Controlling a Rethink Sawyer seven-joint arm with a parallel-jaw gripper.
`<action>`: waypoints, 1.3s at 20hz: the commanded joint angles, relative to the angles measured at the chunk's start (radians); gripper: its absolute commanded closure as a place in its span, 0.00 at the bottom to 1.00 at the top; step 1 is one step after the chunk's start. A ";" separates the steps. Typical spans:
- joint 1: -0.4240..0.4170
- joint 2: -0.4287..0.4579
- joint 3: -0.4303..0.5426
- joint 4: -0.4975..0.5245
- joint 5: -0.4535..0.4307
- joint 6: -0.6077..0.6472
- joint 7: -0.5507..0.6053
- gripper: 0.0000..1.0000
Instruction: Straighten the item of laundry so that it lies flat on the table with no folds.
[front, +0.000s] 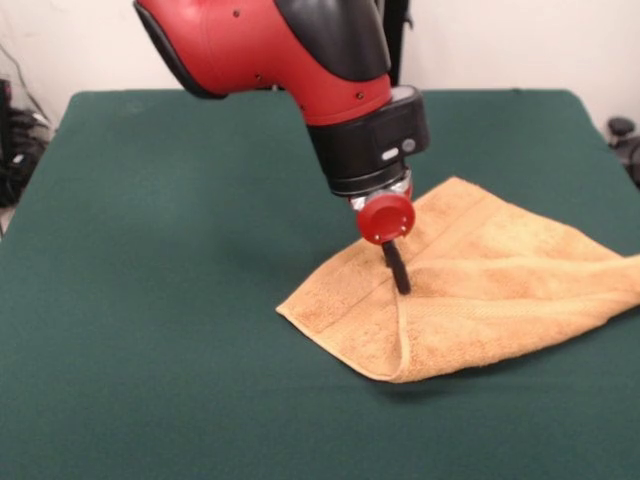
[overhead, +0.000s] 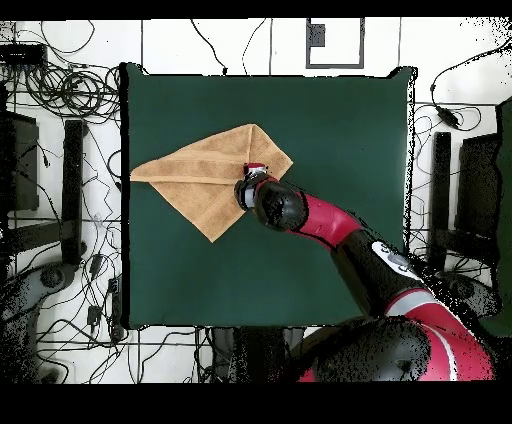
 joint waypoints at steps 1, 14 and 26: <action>0.023 0.131 0.121 0.046 -0.079 -0.137 -0.013 0.00; 0.047 0.112 0.087 0.025 -0.099 -0.085 -0.008 1.00; 0.079 0.094 0.051 0.006 -0.089 -0.053 -0.005 1.00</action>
